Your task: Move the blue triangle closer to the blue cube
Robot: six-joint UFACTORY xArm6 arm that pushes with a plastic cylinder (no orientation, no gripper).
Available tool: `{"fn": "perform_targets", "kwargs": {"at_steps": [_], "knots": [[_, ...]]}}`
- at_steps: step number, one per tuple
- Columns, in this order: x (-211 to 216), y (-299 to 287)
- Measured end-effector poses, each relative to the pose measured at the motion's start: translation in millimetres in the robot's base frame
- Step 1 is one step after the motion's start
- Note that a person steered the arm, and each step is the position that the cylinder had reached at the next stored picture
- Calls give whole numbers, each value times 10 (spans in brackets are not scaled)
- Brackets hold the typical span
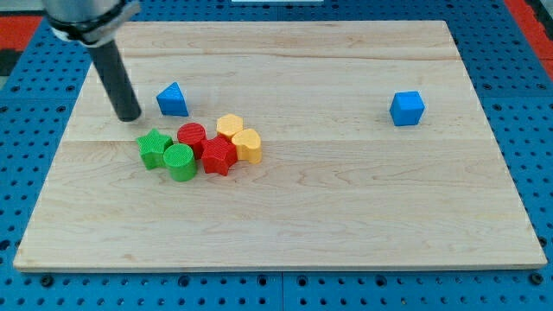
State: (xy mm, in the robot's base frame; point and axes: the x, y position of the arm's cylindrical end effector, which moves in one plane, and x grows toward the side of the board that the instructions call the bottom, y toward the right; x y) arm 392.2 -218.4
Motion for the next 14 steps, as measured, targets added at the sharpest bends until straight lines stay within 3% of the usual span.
{"fn": "perform_targets", "kwargs": {"at_steps": [1, 3, 8, 14], "knots": [[-219, -10], [-289, 682], [-231, 481], [-139, 1275]]}}
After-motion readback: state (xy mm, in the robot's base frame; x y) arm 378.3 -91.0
